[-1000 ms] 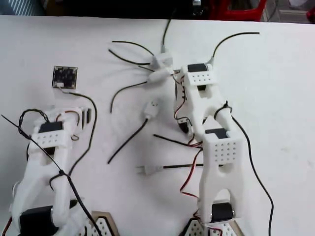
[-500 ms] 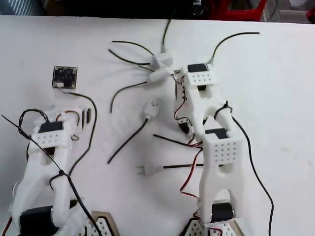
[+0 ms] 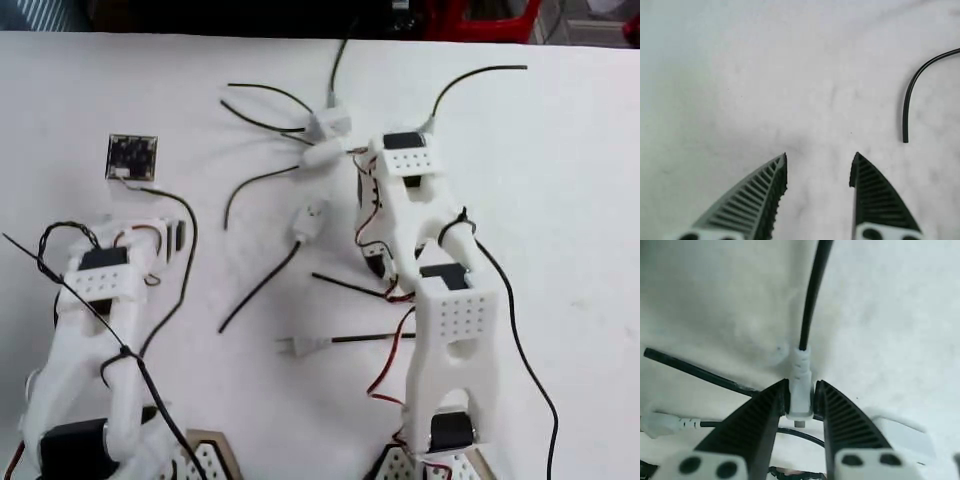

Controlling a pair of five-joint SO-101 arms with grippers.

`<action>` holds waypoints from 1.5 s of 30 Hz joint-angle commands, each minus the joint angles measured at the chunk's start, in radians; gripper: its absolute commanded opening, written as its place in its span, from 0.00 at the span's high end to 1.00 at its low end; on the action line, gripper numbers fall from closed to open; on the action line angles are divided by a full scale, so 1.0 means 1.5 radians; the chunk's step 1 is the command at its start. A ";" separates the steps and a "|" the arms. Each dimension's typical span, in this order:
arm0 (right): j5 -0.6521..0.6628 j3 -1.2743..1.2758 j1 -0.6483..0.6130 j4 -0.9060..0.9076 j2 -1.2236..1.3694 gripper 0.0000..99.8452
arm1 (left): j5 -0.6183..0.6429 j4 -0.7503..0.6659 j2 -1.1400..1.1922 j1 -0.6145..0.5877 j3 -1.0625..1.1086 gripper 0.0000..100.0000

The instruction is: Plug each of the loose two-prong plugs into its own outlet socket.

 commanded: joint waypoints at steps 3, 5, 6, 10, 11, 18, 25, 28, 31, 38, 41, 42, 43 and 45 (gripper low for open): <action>-0.002 -0.002 0.014 0.009 -0.042 0.92 | 0.000 -0.015 -0.027 0.010 -0.002 0.79; -0.002 -0.002 0.014 0.009 -0.042 0.94 | 0.000 -0.015 -0.027 0.010 -0.002 0.79; -0.002 -0.002 0.014 0.009 -0.042 0.97 | 0.000 -0.015 -0.027 0.010 -0.002 0.79; -0.002 -0.001 0.009 0.009 -0.069 0.98 | 0.000 -0.015 -0.027 0.010 -0.002 0.79; -0.002 0.001 0.009 0.009 -0.085 0.98 | 0.000 -0.015 -0.027 0.010 -0.002 0.79; -0.002 0.105 -0.020 0.009 -0.306 0.98 | 0.000 -0.015 -0.027 0.014 -0.002 0.79; -0.007 0.266 -0.115 -0.021 -0.534 0.98 | 0.003 -0.015 -0.031 0.035 -0.005 0.79; -0.008 0.320 -0.152 -0.081 -0.602 0.98 | 0.004 -0.013 -0.032 0.053 -0.023 0.79; -0.008 0.387 -0.188 -0.177 -0.659 0.98 | 0.005 -0.010 -0.032 0.079 -0.044 0.79; -0.095 0.517 -0.265 -0.377 -0.746 0.98 | 0.056 -0.009 -0.033 0.123 -0.105 0.79; -0.117 0.567 -0.287 -0.457 -0.770 0.98 | 0.100 0.007 -0.033 0.136 -0.135 0.79; -0.125 0.582 -0.292 -0.482 -0.778 0.98 | 0.100 0.024 -0.033 0.142 -0.147 0.79; -0.132 0.598 -0.295 -0.505 -0.784 0.98 | 0.103 0.044 -0.033 0.149 -0.161 0.79; -0.143 0.625 -0.295 -0.545 -0.798 0.98 | 0.103 0.087 -0.033 0.165 -0.185 0.79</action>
